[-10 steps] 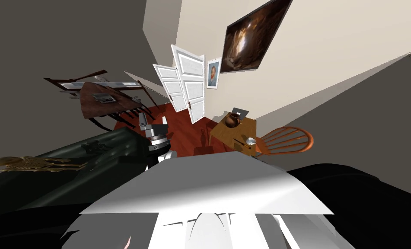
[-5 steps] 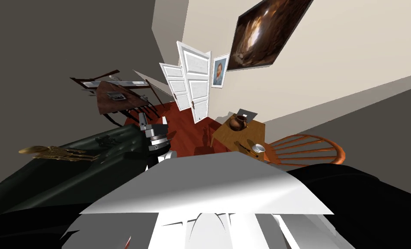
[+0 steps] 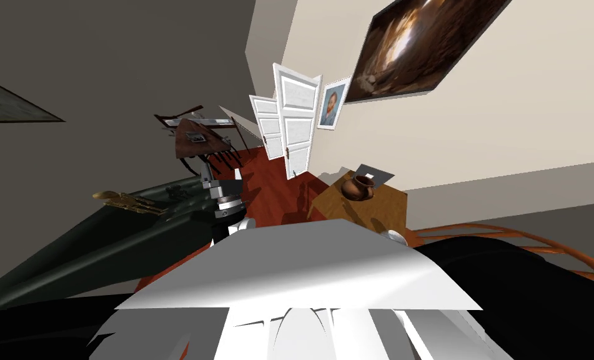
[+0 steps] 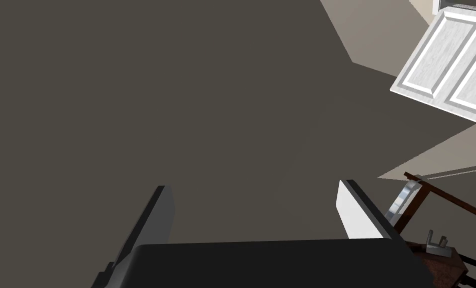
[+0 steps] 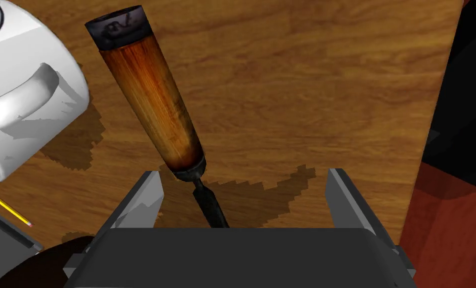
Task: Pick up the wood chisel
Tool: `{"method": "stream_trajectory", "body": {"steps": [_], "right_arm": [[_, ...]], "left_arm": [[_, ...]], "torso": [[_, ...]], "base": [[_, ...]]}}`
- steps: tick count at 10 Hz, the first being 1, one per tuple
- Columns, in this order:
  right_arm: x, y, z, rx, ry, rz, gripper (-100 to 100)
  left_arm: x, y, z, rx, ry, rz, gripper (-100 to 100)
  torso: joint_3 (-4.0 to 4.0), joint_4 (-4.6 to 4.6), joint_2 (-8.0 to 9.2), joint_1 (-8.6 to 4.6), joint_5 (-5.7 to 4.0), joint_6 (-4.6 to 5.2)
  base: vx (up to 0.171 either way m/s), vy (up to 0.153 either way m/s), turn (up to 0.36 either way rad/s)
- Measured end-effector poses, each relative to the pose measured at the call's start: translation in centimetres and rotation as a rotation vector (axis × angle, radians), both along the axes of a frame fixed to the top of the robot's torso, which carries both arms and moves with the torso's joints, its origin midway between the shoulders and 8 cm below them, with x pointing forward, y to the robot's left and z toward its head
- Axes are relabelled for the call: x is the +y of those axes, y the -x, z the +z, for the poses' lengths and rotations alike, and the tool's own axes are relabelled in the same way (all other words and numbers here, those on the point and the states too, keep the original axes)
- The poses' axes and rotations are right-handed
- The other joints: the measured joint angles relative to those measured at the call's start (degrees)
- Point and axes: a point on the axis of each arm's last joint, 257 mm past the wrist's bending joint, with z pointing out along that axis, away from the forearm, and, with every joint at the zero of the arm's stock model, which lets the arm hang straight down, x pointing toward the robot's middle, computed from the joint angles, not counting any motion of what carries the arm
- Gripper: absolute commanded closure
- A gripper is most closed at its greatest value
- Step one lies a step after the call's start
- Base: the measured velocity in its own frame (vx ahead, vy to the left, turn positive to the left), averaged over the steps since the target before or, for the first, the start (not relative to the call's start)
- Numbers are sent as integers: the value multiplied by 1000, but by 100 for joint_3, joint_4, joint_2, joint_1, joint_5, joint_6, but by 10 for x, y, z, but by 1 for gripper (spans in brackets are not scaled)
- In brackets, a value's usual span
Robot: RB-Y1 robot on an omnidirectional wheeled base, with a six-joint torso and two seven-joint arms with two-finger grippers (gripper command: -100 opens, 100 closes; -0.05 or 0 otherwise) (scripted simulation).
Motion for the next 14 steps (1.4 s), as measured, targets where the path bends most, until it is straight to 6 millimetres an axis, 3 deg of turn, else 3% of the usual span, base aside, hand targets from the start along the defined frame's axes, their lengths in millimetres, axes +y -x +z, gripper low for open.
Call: {"method": "stream_trajectory", "body": {"steps": [3,4,5,9,10,14], "right_arm": [[-14,35,-2,84,42,29,-100],[-15,35,-1,87,44,29,0],[-15,35,-1,86,44,29,-100],[7,32,-25,82,35,12,-100],[8,32,-25,83,35,11,100],[8,32,-25,83,35,12,100]], "left_arm": [[0,0,0,0,0,0,0],[0,0,0,0,0,0,0],[0,0,0,0,0,0,0],[0,0,0,0,0,0,0],[0,0,0,0,0,0,0],[0,0,0,0,0,0,0]], "torso": [[6,2,13,14,3,4],[19,6,36,24,3,9],[29,10,52,33,5,9],[44,19,75,-21,-25,6],[42,19,71,-33,-29,6],[39,18,66,-34,-30,5]], "base": [[101,-39,133],[10,-6,-1],[-12,-48,59],[-27,-60,42],[0,0,0],[0,0,0]]}}
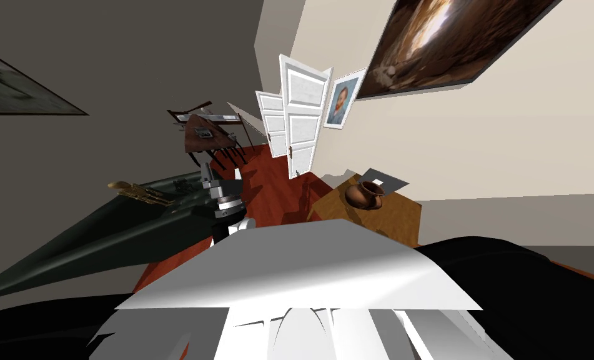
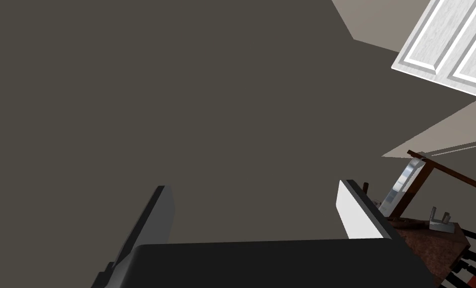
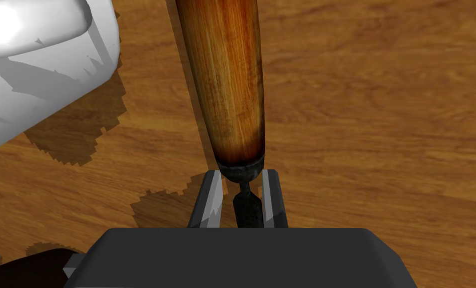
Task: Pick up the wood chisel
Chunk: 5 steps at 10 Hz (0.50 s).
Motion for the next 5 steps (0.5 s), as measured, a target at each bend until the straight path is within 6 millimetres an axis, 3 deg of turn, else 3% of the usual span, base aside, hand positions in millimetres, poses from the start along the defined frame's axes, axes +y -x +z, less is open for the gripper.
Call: {"method": "stream_trajectory", "body": {"steps": [1,2,5], "right_arm": [[0,0,0,0,0,0,0],[0,0,0,0,0,0,100],[-16,2,14,3,8,10,100]], "left_arm": [[0,0,0,0,0,0,0],[0,0,0,0,0,0,0],[0,0,0,0,0,0,0]], "torso": [[0,0,0,0,0,0],[0,0,0,0,0,0],[-6,-3,-11,26,9,1]], "base": [[0,0,0],[24,53,-66],[33,62,-52]]}}
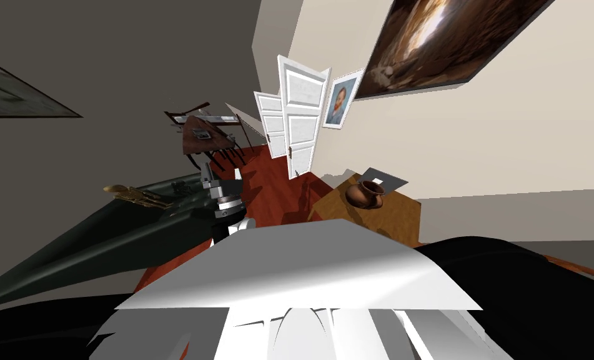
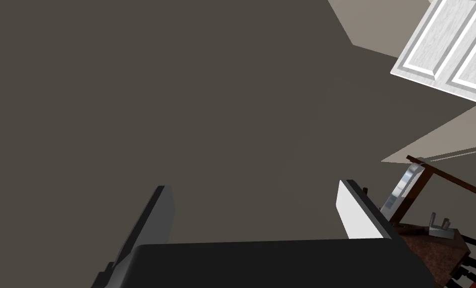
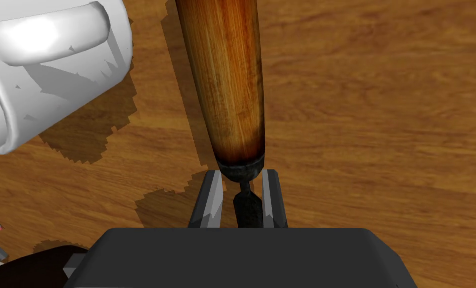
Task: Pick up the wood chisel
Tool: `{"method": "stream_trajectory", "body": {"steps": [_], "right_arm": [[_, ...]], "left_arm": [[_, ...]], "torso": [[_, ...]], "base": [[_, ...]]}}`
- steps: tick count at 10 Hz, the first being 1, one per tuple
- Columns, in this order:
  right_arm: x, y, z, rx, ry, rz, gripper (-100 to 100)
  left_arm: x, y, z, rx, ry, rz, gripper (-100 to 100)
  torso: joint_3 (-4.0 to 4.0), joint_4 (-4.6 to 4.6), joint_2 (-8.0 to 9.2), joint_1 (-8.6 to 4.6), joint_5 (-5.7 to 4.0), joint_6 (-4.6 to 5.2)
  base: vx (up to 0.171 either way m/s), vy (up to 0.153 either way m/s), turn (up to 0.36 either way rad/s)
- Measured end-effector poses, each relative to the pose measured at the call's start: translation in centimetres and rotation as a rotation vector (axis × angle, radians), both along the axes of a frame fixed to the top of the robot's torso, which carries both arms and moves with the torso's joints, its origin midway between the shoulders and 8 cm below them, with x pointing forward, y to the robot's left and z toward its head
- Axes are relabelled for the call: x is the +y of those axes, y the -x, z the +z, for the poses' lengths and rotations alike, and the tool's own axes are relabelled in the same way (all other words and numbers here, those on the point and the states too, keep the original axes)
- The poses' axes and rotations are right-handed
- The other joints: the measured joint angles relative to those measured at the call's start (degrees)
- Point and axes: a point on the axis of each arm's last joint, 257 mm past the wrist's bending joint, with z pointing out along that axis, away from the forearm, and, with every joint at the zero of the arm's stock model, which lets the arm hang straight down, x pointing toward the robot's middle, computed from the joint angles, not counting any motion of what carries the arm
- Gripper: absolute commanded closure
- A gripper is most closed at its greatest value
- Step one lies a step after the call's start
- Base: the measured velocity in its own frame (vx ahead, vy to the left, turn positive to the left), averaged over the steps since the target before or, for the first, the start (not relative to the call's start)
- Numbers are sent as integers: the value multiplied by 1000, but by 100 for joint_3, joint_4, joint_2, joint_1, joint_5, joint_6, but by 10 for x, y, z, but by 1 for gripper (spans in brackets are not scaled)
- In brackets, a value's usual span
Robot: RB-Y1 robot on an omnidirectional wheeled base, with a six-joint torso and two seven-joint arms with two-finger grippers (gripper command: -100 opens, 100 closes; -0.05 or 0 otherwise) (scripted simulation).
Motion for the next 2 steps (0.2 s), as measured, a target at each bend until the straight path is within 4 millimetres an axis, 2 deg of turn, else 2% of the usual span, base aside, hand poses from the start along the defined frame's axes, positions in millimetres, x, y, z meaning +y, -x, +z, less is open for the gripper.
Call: {"method": "stream_trajectory", "body": {"steps": [1,2], "right_arm": [[-5,0,8,1,0,7,100],[-5,0,9,1,0,6,0]], "left_arm": [[0,0,0,0,0,0,0],[0,0,0,0,0,0,0]], "torso": [[-2,-1,-3,6,2,0],[1,1,2,-6,-4,-2]], "base": [[16,32,-16],[3,7,2]]}}
